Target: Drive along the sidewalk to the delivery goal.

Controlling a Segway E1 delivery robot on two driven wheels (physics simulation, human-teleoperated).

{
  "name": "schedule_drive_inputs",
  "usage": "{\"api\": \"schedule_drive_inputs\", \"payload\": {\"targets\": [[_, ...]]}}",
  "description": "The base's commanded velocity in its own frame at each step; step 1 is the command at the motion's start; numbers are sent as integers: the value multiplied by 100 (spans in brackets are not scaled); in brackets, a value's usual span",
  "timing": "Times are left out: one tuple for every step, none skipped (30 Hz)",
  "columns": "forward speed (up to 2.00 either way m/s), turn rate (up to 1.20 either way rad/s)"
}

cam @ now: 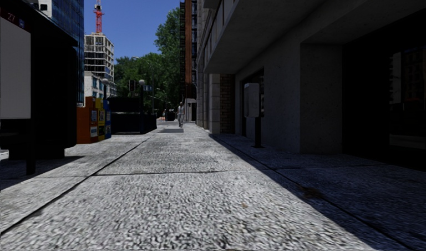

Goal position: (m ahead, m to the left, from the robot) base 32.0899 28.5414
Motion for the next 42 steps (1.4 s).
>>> {"api": "schedule_drive_inputs", "payload": {"targets": [[200, 0], [200, 0], [200, 0], [200, 0], [200, 0], [200, 0], [200, 0], [200, 0], [200, 0], [200, 0], [200, 0], [200, 0], [200, 0], [200, 0], [200, 0], [200, 0], [200, 0], [200, 0], [200, 6], [200, 6], [200, 15], [200, 21], [200, 11], [200, 0], [200, 0], [200, 0], [200, 0], [200, 0], [200, 0], [200, 0], [200, 0], [200, 0], [200, 0], [200, 7], [200, 7], [200, 15], [200, 18], [200, 19], [200, 19], [200, 19], [200, 8], [200, 0]]}}
